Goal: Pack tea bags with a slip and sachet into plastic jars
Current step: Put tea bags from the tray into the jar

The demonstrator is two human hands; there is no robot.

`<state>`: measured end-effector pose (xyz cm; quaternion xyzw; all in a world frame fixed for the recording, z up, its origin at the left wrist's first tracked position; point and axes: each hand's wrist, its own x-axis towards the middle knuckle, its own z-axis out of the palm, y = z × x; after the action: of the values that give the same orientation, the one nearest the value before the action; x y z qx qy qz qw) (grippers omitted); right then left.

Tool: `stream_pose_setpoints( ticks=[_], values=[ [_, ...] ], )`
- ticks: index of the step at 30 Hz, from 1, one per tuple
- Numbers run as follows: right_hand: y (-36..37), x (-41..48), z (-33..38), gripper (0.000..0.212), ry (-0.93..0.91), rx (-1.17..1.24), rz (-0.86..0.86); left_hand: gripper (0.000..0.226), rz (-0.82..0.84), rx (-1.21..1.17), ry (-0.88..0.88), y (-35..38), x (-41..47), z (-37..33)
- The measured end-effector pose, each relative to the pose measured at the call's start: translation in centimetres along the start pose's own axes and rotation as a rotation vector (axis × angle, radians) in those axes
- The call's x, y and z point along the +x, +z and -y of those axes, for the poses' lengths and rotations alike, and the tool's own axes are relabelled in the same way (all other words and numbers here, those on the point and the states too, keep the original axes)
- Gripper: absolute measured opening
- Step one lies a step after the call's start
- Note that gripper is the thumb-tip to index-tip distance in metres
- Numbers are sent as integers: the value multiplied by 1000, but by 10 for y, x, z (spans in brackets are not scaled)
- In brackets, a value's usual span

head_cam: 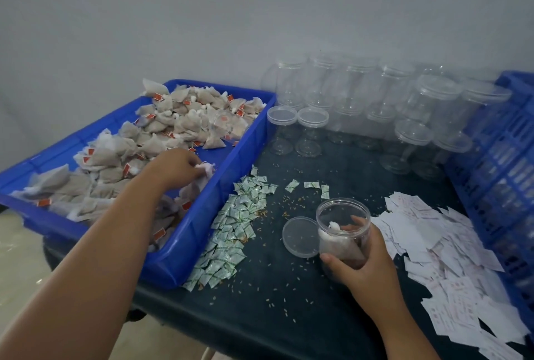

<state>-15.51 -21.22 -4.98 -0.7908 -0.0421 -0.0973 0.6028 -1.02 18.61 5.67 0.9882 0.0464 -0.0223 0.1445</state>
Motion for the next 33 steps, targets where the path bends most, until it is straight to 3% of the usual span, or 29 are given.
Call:
stream_pose_setpoints(
  ticks=[4,7,14,20,25,28,33],
  values=[
    [0,0,2,81,-14,-11,-14,34,-85,-320,-72,-5,-5,-4],
    [1,0,2,81,-17,0,-11,27,-120,-561,-151,-14,-13,-15],
    [0,1,4,80,-10,12,-3,16,-380,-612,1,-47,-40,-74],
    [1,0,5,82,-14,7,20,11,-209,-693,282,-26,-76,-156],
    [0,-1,9,79,-24,-17,16,23,-38,-670,251,27,-93,-208],
    [0,-1,10,74,-14,-15,8,36,56,-539,268,46,-101,-223],
    [-1,1,9,79,0,2,0,26,199,-487,412,42,-100,-217]
  ],
)
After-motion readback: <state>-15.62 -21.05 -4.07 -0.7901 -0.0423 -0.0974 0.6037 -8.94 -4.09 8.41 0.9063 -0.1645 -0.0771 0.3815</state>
